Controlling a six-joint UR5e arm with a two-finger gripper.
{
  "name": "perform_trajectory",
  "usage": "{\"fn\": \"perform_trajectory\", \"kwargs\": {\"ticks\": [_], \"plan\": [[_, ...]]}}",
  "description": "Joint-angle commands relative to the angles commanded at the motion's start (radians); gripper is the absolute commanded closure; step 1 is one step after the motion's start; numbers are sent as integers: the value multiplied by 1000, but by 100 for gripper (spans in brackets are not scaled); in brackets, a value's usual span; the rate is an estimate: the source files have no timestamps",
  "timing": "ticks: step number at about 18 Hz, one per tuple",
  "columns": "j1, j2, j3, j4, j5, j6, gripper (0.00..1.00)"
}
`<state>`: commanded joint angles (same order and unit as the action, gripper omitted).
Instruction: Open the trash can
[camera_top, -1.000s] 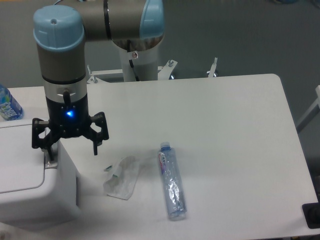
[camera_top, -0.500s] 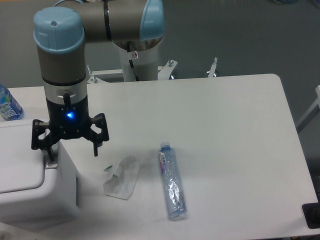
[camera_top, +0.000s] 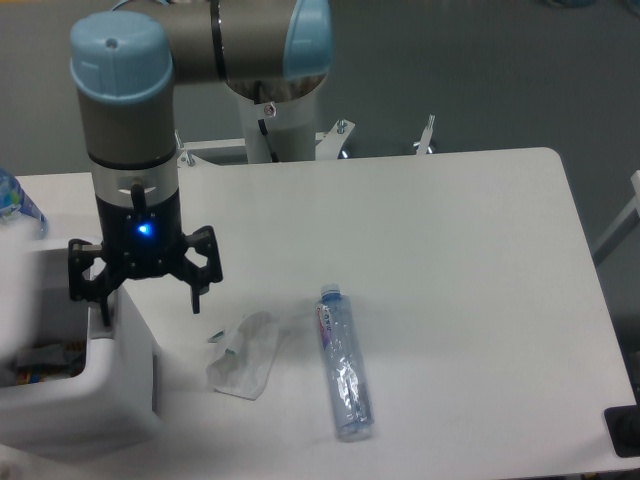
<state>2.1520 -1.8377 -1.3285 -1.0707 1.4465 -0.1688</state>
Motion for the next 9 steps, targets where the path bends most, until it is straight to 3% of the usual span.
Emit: {"fn": "perform_trajectory", "kwargs": {"ticks": [3,6,9], "plan": [[51,24,14,0,2,0,0],[104,34,3,85,8,0,0],[134,35,-4,94,67,2,0]]}}
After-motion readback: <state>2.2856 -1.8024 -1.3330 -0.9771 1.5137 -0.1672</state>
